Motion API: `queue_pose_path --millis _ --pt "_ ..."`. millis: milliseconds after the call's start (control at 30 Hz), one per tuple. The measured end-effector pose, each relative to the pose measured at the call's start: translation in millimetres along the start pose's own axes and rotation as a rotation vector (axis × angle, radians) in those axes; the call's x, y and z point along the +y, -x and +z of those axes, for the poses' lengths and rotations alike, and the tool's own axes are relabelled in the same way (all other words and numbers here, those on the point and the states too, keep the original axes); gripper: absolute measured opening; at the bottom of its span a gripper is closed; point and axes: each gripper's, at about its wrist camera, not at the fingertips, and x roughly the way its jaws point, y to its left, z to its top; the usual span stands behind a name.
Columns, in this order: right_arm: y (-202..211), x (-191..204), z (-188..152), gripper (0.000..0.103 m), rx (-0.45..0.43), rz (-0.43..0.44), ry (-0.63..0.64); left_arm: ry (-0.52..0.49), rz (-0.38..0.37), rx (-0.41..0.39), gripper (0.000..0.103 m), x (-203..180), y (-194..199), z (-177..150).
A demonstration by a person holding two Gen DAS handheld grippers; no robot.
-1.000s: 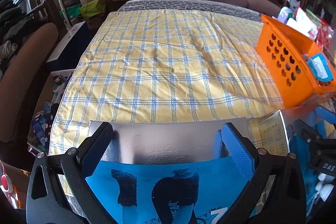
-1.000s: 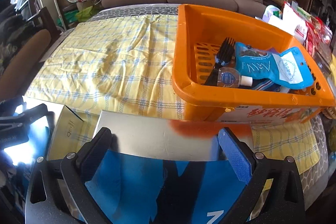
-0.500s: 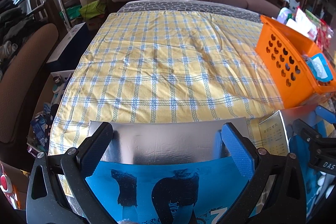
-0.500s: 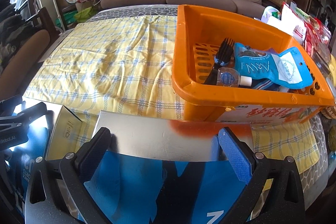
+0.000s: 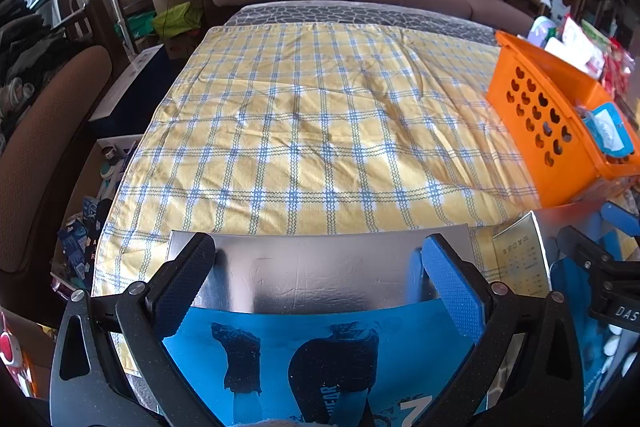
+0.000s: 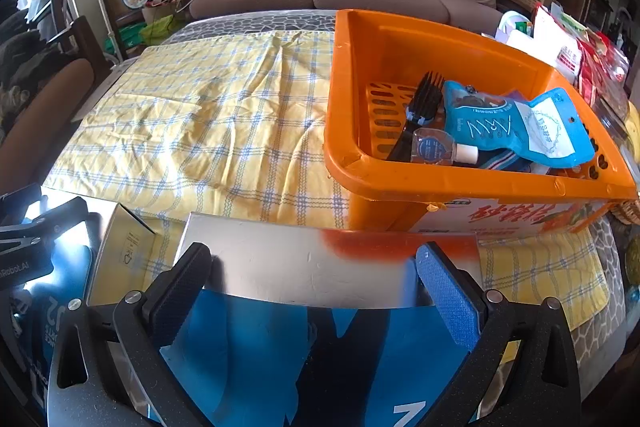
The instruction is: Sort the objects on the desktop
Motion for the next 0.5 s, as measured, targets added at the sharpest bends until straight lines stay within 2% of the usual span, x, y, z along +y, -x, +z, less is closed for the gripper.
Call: queue_pose_path --millis 500 --pt "-0.1 0.2 -0.2 0.103 0.0 0.0 0.0 0.006 0.005 0.0 0.103 -2.1 0.0 -2.0"
